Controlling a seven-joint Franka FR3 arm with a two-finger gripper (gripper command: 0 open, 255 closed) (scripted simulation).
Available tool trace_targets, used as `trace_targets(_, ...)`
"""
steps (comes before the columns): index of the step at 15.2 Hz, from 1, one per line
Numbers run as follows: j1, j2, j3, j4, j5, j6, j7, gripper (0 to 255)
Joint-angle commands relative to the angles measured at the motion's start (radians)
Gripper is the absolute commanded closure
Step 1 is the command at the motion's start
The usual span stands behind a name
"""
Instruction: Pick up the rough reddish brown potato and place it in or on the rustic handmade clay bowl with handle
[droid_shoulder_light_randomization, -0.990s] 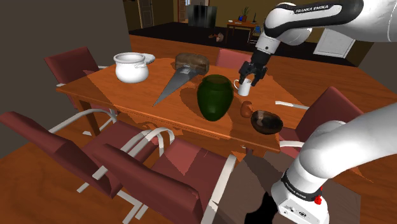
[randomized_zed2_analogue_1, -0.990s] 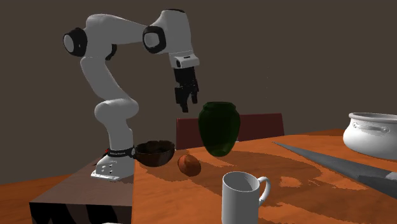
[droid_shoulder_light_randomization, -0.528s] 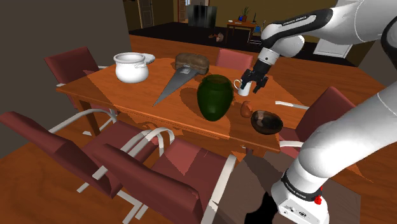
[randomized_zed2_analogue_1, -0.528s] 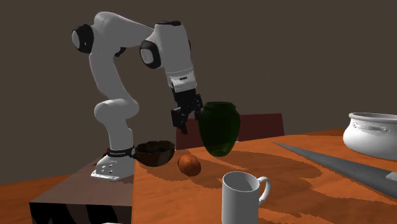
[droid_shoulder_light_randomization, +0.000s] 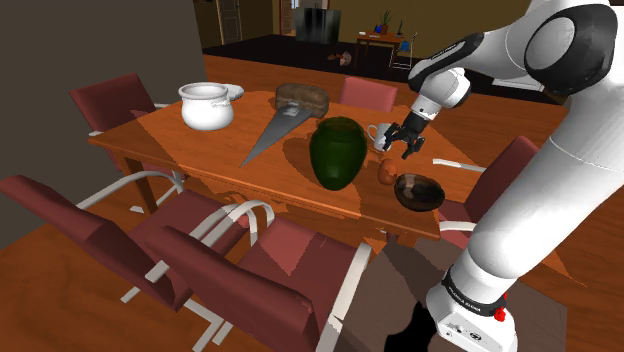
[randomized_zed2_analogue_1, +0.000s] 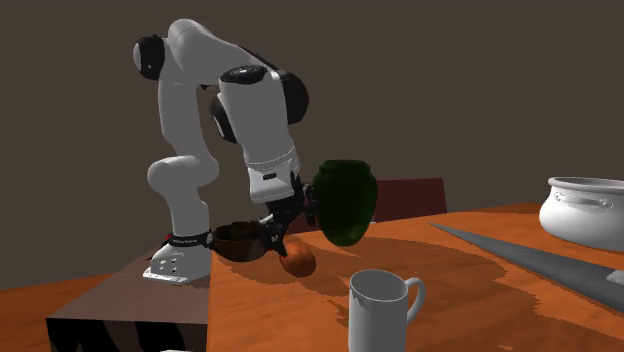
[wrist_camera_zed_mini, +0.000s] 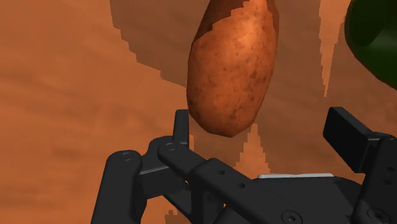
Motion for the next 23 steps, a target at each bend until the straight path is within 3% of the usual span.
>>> trace_targets(1,-0.005,0.055,-0.013,0.004,0.047,0.019,-0.037,0)
trace_targets(8,0.01,0.098,0.004,-0.04,0.106,0.092,-0.072,0)
trace_targets(15,0.01,0.098,0.004,-0.04,0.105,0.092,-0.072,0)
trace_targets(16,0.01,0.098,0.004,-0.04,0.105,0.092,-0.072,255)
trace_targets(23,0.01,0.098,0.004,-0.039,0.105,0.092,-0.072,255)
